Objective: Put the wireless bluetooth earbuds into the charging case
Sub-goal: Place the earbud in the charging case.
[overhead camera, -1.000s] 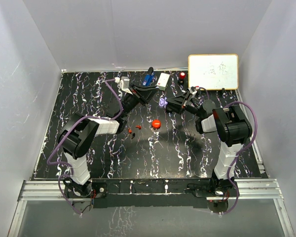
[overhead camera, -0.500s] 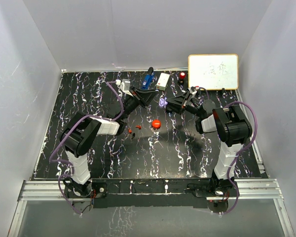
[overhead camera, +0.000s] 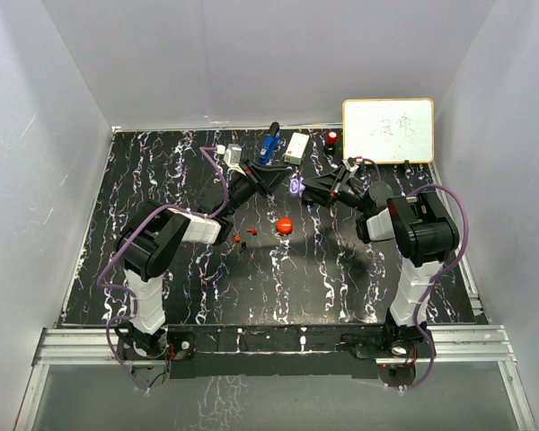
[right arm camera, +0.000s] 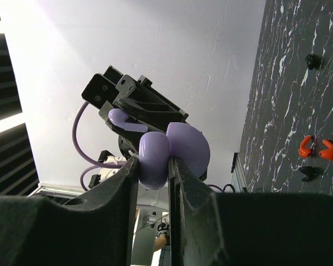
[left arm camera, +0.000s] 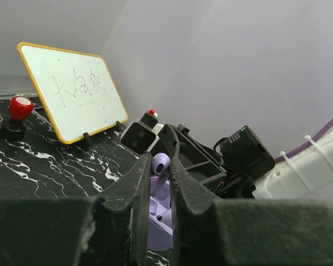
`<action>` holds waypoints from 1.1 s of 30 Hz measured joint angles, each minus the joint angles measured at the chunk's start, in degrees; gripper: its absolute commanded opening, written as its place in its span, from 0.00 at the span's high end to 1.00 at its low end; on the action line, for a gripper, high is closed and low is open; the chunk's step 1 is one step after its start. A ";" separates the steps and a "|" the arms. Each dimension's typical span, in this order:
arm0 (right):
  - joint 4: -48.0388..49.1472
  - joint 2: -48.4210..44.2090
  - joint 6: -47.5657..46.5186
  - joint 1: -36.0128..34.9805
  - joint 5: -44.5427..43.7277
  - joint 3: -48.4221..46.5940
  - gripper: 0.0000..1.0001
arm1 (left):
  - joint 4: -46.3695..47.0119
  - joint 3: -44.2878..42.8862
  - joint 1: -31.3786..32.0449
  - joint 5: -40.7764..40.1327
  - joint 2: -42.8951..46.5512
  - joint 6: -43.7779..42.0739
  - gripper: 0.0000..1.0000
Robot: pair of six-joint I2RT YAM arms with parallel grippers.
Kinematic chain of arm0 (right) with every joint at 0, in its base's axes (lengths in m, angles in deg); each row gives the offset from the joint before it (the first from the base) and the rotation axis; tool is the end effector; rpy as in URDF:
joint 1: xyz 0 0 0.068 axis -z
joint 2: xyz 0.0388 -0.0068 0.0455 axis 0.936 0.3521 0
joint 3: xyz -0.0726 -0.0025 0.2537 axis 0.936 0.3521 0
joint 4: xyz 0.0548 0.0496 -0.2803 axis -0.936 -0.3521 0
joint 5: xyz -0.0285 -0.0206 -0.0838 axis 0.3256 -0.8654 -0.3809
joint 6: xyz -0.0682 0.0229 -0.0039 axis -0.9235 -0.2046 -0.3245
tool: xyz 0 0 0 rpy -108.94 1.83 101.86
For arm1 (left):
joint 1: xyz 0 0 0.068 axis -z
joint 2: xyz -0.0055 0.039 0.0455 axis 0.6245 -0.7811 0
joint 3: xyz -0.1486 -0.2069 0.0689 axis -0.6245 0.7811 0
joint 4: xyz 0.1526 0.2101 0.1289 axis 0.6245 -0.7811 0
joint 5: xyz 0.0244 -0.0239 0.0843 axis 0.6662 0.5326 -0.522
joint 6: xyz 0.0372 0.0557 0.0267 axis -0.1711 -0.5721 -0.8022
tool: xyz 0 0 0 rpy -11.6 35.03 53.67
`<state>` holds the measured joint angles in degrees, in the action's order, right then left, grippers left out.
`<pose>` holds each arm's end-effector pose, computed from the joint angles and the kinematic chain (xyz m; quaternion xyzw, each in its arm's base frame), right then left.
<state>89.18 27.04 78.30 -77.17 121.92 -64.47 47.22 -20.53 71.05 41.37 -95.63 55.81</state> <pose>0.3606 0.0969 0.1380 0.1770 0.6276 0.7383 0.1723 0.3371 -0.2399 0.2080 0.1175 0.4990 -0.5938 0.6201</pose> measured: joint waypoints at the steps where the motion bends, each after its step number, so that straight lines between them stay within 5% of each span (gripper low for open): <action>1: 0.00 0.00 0.00 0.00 0.00 -0.02 1.00 | 0.02 -0.09 0.00 0.17 0.00 0.24 1.00; 33: 0.00 0.00 0.15 -0.09 0.00 -0.07 1.00 | 0.02 -0.48 0.09 1.92 0.00 1.97 1.00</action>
<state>89.18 27.04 78.45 -77.26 121.92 -64.54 47.25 -21.01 71.13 43.30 -95.63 57.77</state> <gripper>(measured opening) 0.219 0.146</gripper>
